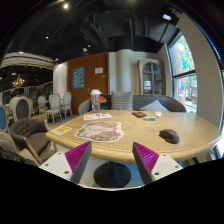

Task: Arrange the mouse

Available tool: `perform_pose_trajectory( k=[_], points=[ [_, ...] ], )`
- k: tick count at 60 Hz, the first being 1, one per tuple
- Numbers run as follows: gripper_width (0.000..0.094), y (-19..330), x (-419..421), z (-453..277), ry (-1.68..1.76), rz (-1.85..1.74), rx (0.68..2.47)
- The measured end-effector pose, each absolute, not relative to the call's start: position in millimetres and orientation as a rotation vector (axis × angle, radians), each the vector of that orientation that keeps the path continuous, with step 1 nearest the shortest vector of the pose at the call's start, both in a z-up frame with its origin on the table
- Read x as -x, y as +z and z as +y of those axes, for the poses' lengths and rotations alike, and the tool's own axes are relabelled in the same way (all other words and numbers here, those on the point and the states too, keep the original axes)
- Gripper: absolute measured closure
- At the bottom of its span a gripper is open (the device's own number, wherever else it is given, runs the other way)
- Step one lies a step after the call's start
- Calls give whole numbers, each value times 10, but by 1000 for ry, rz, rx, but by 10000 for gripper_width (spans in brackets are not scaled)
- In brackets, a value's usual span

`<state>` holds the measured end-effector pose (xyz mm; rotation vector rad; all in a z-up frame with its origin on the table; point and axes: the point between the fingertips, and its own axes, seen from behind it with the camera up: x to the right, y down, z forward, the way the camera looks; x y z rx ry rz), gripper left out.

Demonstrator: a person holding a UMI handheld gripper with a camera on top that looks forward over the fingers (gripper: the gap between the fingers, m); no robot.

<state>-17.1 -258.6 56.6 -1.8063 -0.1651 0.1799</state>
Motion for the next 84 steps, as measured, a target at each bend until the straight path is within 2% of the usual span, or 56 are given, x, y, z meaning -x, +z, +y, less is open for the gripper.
perform_pose_trajectory(
  k=[11,25,33,45,48,52,63,67,73,77,84],
  points=[
    [81,426,-546,-2456,24,-109,1860],
    [76,95,-1874,-1711,-131,53,1972],
    [73,-58,-2287,-1291,-181,73,2034],
    [112,-75,-2662,-774,-195,139,2107],
    [151,-129,-2690,-643,-187,153,2138],
    [347,-171,-2668,-524,-123,187,2171],
    [481,-153,-2742,-420,-178,226,2155],
    [549,-20,-2735,-365,-163,234,2101],
    [551,46,-2532,-427,-54,286,2116],
    [550,343,-2389,-430,-94,236,2076],
    [551,931,-1461,-286,-102,92,2001]
  ],
)
